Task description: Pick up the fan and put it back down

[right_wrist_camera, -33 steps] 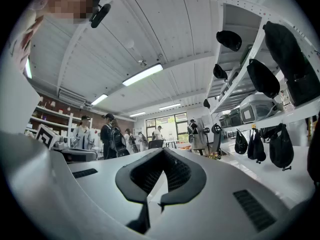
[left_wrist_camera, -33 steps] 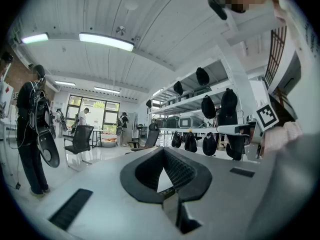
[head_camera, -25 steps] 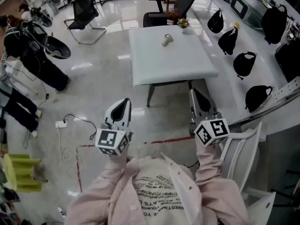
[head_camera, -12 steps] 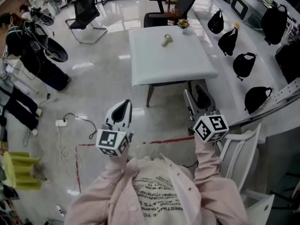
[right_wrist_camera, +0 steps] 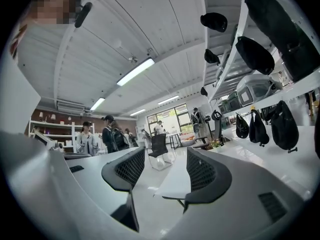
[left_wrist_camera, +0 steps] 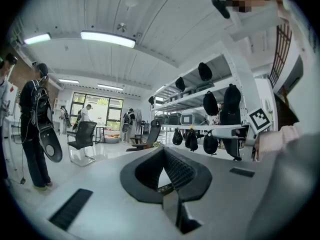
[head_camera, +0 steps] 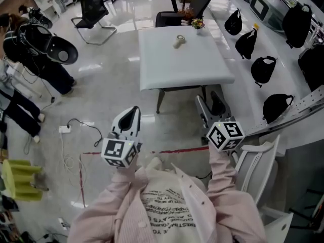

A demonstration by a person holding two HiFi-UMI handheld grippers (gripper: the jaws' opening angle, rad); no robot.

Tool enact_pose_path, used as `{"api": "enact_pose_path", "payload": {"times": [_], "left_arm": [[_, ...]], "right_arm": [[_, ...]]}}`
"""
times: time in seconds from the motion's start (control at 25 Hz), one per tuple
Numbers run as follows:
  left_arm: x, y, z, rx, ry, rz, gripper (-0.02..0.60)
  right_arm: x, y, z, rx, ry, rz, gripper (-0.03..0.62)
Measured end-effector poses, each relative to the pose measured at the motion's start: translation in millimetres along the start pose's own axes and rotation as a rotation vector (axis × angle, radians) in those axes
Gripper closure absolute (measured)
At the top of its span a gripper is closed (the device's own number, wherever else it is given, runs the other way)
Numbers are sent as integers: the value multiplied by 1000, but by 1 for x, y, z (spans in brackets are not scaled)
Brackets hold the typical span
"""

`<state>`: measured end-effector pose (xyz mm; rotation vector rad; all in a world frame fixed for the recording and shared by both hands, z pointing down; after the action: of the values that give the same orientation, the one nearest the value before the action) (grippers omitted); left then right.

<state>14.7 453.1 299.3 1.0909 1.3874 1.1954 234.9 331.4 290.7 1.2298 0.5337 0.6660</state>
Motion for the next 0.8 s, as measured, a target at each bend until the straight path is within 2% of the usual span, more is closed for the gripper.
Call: {"api": "enact_pose_path", "payload": {"times": [0.36, 0.56, 0.8], "left_arm": [[-29, 8, -7, -12, 23, -34, 580], [-66, 18, -24, 7, 36, -56, 580], [-127, 20, -66, 25, 68, -76, 580]], "right_arm": [[-19, 4, 8, 109, 12, -22, 365], [-54, 15, 22, 102, 18, -46, 365], [-117, 21, 41, 83, 49, -70, 365]]}}
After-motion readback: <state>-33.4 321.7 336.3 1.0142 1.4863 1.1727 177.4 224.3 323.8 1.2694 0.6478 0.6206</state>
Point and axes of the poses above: the fingertips, and each gripper's own axes: x backward along the fingers, z to its right, y out of its underside, the point moved 1 cm from there along x, backward along the fingers
